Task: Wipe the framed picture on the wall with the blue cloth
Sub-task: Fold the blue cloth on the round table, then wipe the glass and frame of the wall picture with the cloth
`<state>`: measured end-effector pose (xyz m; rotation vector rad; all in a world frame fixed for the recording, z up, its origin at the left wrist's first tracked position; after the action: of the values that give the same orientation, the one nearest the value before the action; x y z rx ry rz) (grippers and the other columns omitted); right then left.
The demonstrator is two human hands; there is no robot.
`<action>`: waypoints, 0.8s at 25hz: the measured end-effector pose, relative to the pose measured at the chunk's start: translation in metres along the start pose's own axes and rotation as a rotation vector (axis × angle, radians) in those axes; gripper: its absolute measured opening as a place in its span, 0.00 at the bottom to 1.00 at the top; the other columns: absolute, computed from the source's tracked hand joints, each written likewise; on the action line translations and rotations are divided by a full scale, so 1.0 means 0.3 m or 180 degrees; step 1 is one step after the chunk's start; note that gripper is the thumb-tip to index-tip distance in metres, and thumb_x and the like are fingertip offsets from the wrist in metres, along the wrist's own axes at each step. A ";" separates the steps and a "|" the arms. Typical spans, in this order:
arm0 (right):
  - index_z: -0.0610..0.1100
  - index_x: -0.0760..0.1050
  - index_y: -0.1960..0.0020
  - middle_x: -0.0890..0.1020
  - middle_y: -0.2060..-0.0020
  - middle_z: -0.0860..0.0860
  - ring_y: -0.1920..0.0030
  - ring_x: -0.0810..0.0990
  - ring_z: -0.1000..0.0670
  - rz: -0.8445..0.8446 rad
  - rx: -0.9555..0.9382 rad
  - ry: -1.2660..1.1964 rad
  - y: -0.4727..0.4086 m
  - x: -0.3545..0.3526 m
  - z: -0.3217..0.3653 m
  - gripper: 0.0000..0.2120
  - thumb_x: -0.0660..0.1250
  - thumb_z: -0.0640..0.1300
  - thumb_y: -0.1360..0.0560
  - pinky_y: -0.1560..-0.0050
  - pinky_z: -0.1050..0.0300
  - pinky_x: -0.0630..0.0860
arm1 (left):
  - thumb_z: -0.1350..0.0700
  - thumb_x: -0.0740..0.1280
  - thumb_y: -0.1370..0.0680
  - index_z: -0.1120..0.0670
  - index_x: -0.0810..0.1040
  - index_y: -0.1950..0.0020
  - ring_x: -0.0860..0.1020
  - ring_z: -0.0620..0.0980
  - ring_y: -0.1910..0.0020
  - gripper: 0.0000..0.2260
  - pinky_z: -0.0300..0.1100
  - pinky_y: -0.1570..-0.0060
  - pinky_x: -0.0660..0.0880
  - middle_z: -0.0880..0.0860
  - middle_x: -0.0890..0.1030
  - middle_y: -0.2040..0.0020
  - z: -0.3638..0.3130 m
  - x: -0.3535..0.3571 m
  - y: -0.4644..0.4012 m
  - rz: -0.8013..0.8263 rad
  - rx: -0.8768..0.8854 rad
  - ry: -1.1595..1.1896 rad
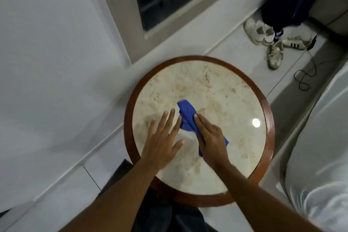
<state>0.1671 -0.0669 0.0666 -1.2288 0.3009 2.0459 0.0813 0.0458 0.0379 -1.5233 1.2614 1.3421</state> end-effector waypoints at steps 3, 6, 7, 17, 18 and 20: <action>0.41 0.66 0.25 0.69 0.26 0.43 0.43 0.80 0.44 -0.0091 -0.0347 -0.0078 -0.042 -0.196 0.292 0.35 0.74 0.32 0.29 0.42 0.49 0.75 | 0.37 0.46 0.17 0.54 0.56 0.19 0.56 0.58 0.20 0.31 0.60 0.24 0.55 0.56 0.56 0.19 0.017 -0.375 0.070 -0.0342 -0.0016 -0.0080; 0.48 0.59 0.21 0.60 0.22 0.47 0.41 0.78 0.44 -0.0417 -0.0721 -0.0218 -0.121 -0.425 0.575 0.47 0.74 0.29 0.35 0.45 0.53 0.73 | 0.38 0.51 0.18 0.55 0.63 0.22 0.62 0.58 0.23 0.30 0.60 0.29 0.61 0.56 0.61 0.21 0.055 -0.763 0.166 -0.0756 -0.0006 -0.0303; 0.51 0.58 0.21 0.57 0.21 0.50 0.41 0.79 0.44 -0.0668 -0.1008 -0.0325 -0.172 -0.523 0.721 0.43 0.71 0.33 0.31 0.46 0.54 0.74 | 0.38 0.54 0.19 0.55 0.66 0.23 0.63 0.57 0.23 0.30 0.59 0.30 0.63 0.56 0.62 0.21 0.091 -0.934 0.201 -0.0900 -0.0055 -0.0468; 0.37 0.67 0.28 0.69 0.28 0.41 0.46 0.79 0.42 -0.2466 -0.2569 -0.1079 -0.554 -1.326 2.056 0.23 0.58 0.35 0.23 0.44 0.53 0.72 | 0.36 0.49 0.17 0.52 0.50 0.18 0.49 0.54 0.19 0.32 0.54 0.24 0.48 0.55 0.53 0.18 0.383 -2.488 0.642 -0.2803 -0.0412 -0.2068; 0.35 0.70 0.29 0.70 0.29 0.39 0.46 0.81 0.40 -0.2552 -0.2511 -0.1124 -0.586 -1.388 2.149 0.21 0.58 0.36 0.22 0.45 0.51 0.73 | 0.35 0.49 0.17 0.52 0.49 0.18 0.48 0.54 0.19 0.33 0.54 0.24 0.48 0.56 0.53 0.18 0.403 -2.605 0.687 -0.2936 -0.0467 -0.2241; 0.35 0.70 0.29 0.69 0.27 0.40 0.45 0.81 0.38 -0.2686 -0.2410 -0.1115 -0.647 -1.496 2.310 0.20 0.58 0.41 0.19 0.46 0.47 0.76 | 0.35 0.50 0.18 0.51 0.50 0.18 0.48 0.55 0.19 0.33 0.57 0.24 0.50 0.56 0.51 0.17 0.453 -2.818 0.766 -0.3137 -0.0741 -0.2572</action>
<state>-0.0377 0.2313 0.8335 -1.0791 -1.0700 1.5612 -0.1524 0.2854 0.8588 -1.2284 -0.1713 1.1901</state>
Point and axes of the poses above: each hand's wrist, its own y-axis away from the middle knuckle, its own x-axis out of the palm, z = x × y, the point moved 9 cm from there along -y, towards the middle knuckle
